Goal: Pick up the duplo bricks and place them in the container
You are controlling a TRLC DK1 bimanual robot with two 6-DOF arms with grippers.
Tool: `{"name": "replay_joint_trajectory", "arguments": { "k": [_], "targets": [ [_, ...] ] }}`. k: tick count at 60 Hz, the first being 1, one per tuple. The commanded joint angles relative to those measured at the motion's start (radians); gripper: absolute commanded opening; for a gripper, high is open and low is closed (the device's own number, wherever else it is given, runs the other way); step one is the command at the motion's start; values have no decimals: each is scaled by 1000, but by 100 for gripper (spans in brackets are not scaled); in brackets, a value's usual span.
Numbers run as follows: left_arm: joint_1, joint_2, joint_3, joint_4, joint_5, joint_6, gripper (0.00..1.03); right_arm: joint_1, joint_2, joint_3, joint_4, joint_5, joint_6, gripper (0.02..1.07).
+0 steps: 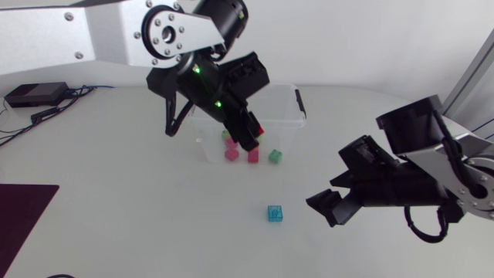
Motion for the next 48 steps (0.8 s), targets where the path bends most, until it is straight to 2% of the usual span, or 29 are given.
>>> {"name": "replay_joint_trajectory", "arguments": {
  "k": [1, 8, 12, 16, 20, 21, 22, 24, 25, 26, 27, 30, 41, 48],
  "targets": [
    [65, -11, 3, 94, 17, -69, 3, 21, 45, 34, 0, -21, -53, 102],
    [181, 57, 46, 262, 80, -147, 3, 94, 112, 38, 31, -34, -90, 102],
    [215, 92, 54, 341, 84, -170, 3, 151, 158, 46, 40, 59, -156, 102],
    [236, 135, 82, 364, 84, -194, 3, 173, 217, 78, 11, 69, -174, 102],
    [247, 172, 106, 382, 84, -205, 9, 200, 300, 135, -67, 65, -251, 102],
    [264, 192, 119, 402, 84, -228, 29, 200, 324, 149, -79, 66, -266, 102],
    [267, 203, 123, 420, 84, -239, 43, 200, 350, 162, -89, 65, -295, 102],
    [270, 212, 128, 436, 78, -247, 60, 200, 370, 176, -89, 63, -326, 102],
    [270, 215, 131, 436, 74, -248, 65, 200, 381, 184, -89, 59, -344, 102],
    [273, 219, 134, 440, 54, -251, 80, 199, 393, 192, -89, 55, -361, 102],
    [273, 221, 132, 451, 38, -256, 88, 199, 410, 204, -95, 48, -380, 102],
    [276, 224, 134, 470, 20, -274, 99, 192, 464, 248, -148, 32, -444, 102],
    [287, 152, 77, 513, -126, -332, 99, 183, 616, 397, -250, 40, -622, 102],
    [290, 23, -66, 621, -210, -348, 99, 183, 694, 465, -273, 75, -708, 102]
  ]
}}
